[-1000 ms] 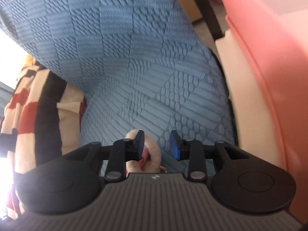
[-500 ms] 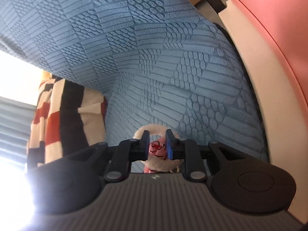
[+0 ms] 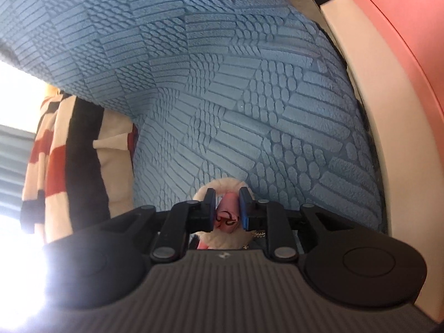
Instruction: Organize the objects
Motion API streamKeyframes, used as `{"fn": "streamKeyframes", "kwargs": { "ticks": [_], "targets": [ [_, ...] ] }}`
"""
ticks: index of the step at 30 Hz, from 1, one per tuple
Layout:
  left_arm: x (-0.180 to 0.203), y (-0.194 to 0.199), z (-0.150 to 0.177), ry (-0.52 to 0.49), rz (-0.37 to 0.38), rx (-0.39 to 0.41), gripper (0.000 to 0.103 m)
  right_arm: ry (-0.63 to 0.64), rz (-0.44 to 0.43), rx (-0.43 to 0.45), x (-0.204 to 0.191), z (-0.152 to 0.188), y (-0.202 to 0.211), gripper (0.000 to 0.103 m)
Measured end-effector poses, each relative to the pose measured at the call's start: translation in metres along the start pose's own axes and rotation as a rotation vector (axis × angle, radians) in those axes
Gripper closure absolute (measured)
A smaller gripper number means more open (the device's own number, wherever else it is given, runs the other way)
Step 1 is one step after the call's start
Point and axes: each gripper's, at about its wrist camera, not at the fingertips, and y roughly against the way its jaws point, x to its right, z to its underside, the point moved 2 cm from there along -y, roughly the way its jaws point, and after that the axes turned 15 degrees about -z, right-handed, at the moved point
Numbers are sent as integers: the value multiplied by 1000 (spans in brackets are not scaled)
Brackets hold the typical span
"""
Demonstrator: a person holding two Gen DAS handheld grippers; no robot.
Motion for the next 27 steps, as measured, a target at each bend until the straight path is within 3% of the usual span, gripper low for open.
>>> {"fn": "streamKeyframes", "kwargs": {
  "ticks": [5,12,19,27],
  "targets": [
    [0,-8,2,34,-37,5,80,-9,-21,13,2,0,9,84],
    [0,-20,-1,52,-91,23,80,-2,-48,27,-1,2,19,84],
    [0,-5,-4,41,-107,62,92,-62,-93,55,-2,2,31,83],
    [8,17,-1,-56,-185,175,95,-54,-95,69,-11,-4,39,83]
  ]
}}
